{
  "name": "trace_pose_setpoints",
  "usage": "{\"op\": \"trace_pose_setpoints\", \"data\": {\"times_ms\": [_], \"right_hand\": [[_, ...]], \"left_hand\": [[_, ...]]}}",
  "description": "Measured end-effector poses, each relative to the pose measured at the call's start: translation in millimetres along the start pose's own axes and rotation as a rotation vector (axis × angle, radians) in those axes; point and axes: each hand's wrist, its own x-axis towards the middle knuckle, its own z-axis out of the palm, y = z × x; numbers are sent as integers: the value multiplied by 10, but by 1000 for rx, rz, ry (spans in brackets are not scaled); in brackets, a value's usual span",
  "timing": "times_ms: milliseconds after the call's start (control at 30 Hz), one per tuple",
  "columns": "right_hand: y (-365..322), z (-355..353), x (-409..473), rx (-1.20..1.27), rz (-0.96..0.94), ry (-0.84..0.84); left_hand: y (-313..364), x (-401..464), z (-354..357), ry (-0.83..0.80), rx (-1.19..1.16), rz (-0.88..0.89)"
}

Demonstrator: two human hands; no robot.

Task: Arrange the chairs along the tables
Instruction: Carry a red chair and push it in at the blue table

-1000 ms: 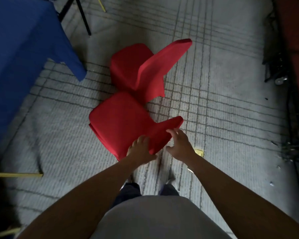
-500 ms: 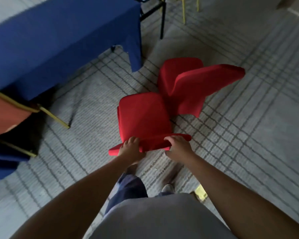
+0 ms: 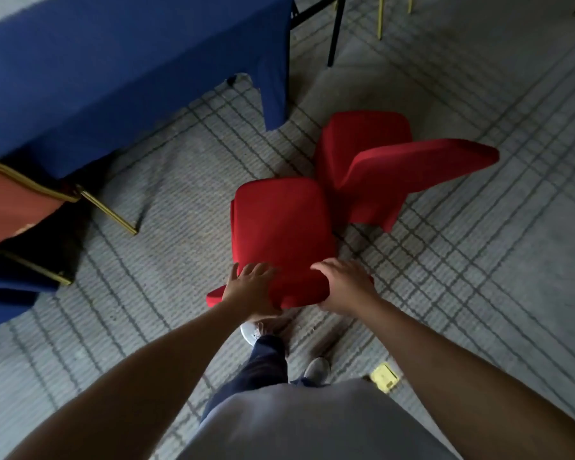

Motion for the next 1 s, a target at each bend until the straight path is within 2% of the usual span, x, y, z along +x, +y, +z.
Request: {"op": "trace_pose_setpoints", "data": {"times_ms": [67, 167, 233, 367, 467, 567, 800, 933, 1000], "right_hand": [[-24, -134, 80, -109, -130, 13], [-69, -363, 230, -153, -195, 58], [-172, -489, 366, -135, -149, 158], [-528, -731, 729, 92, 70, 404], [-657, -919, 1082, 52, 95, 595], [-612, -1111, 1285, -6, 75, 671], [-631, -1710, 1847, -48, 21, 727], [-633, -2204, 2269, -52, -2, 655], [-602, -2458, 2468, -25, -35, 564]], "left_hand": [[-113, 47, -92, 5, 20, 16], [-251, 185, -292, 80, -51, 41], [-309, 332, -552, 147, -84, 52], [-442, 649, -1026, 301, -182, 20], [-624, 882, -1230, 356, -294, -32], [-657, 1037, -1402, 392, -276, -4], [-900, 1450, -1947, 517, -262, 76], [-1123, 1745, -2417, 523, -295, 158], [-1228, 1906, -2635, 493, -308, 171]]}}
